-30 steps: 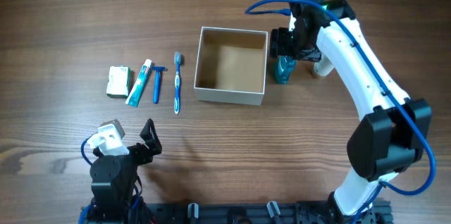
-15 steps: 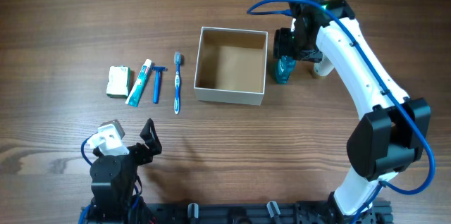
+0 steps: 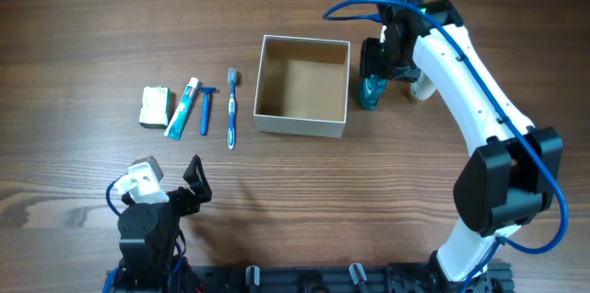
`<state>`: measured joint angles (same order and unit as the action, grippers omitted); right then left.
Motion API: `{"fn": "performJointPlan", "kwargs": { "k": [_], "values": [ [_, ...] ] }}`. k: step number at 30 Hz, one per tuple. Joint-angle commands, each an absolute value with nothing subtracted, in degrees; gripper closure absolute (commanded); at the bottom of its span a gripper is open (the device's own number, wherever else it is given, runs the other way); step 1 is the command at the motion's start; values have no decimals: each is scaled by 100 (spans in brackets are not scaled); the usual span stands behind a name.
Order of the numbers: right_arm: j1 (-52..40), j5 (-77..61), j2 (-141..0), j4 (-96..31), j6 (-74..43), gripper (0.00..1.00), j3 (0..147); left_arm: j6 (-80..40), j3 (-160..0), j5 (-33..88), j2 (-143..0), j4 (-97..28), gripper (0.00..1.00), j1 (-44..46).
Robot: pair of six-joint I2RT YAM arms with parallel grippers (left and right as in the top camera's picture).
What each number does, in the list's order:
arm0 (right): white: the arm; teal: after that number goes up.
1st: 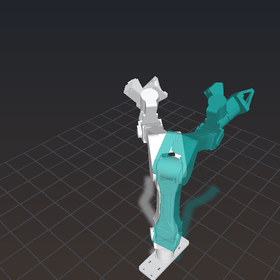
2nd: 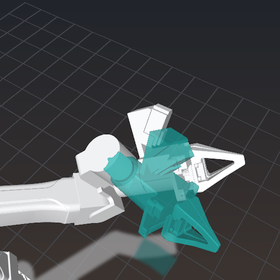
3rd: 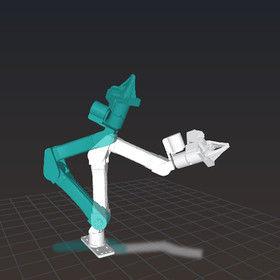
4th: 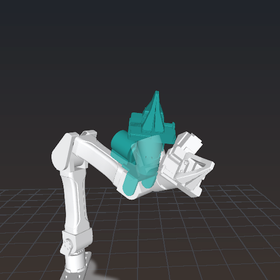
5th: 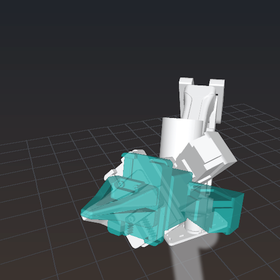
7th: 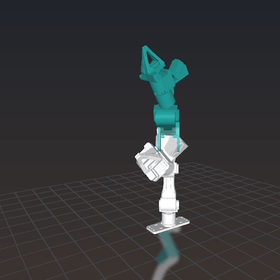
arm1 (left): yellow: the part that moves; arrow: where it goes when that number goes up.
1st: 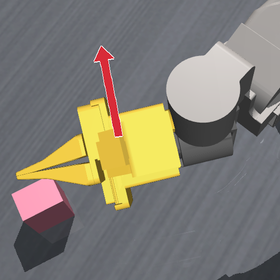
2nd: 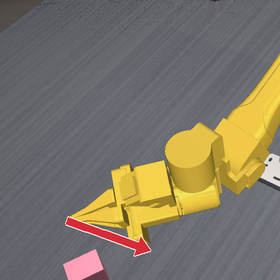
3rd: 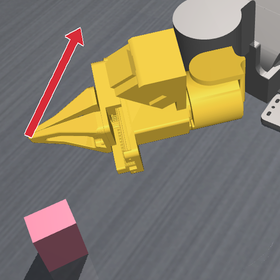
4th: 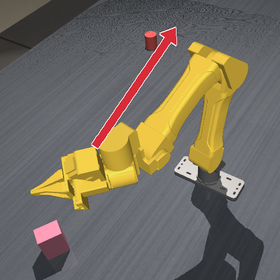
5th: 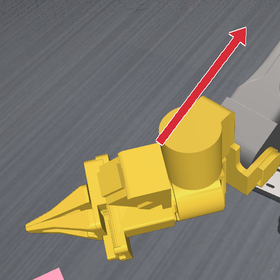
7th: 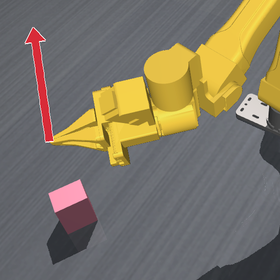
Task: Pack container
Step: 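Move the right gripper to the blue mouthwash bottle and grasp it, then carry the mouthwash bottle into the box and release it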
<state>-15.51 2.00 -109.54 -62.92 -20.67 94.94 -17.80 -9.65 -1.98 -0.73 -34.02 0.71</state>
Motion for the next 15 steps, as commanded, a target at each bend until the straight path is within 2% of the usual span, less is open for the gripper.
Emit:
{"fn": "performJointPlan", "kwargs": {
  "k": [1,5,7,9,15],
  "values": [
    [-1557,298,-11043,-6263,-2119,42,9428,-1712,-886,-89,-23,-3411,0,30],
    [-1553,298,-11043,-6230,-2117,42,9341,-1712,-886,-89,-21,-3411,0,30],
    [-1553,298,-11043,-6219,-2115,46,9325,-1712,-886,-89,-21,-3411,0,30],
    [-1553,301,-11043,-6215,-2115,61,9325,-1712,-886,-89,-23,-3411,0,30],
    [-1553,432,-11026,-6053,-2080,88,9362,-1712,-886,-89,-21,-3411,0,30]
  ]
}}
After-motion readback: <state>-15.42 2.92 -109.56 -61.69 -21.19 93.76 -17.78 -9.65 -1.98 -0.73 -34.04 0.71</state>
